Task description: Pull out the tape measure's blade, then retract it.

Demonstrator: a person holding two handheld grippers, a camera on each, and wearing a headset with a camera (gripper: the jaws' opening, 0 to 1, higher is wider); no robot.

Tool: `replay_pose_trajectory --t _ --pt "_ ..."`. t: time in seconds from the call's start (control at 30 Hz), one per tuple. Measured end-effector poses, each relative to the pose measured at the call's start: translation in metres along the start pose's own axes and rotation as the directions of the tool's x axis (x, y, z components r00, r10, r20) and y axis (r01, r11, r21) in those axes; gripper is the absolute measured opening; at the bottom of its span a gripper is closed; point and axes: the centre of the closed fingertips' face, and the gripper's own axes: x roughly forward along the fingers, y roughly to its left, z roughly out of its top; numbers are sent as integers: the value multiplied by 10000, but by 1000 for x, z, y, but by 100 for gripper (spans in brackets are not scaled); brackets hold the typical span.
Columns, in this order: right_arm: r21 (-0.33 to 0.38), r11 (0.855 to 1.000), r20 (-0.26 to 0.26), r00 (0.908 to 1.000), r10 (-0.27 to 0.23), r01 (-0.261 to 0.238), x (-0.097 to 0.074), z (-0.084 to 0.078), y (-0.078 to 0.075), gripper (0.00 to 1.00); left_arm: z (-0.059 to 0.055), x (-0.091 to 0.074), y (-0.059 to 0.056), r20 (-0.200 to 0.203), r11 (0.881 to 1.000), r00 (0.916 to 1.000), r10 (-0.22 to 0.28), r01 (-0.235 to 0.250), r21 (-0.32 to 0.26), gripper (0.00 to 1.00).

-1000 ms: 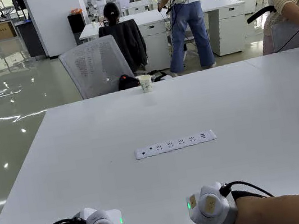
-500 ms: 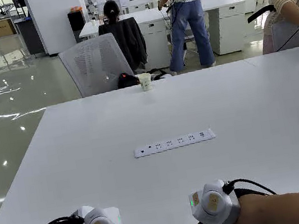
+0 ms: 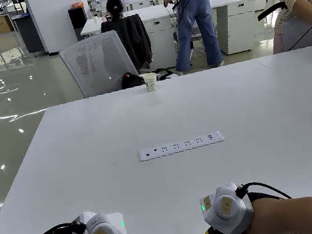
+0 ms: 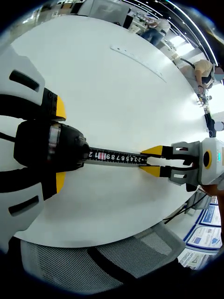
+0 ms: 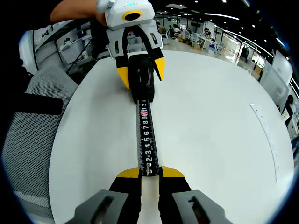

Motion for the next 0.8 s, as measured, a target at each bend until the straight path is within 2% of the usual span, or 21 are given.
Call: replay_pose_trajectory --t 0.8 --pt "60 10000 -1 10000 -28 28 -11 -14 -3 10 0 -1 0 25 10000 10000 -11 11 -18 34"
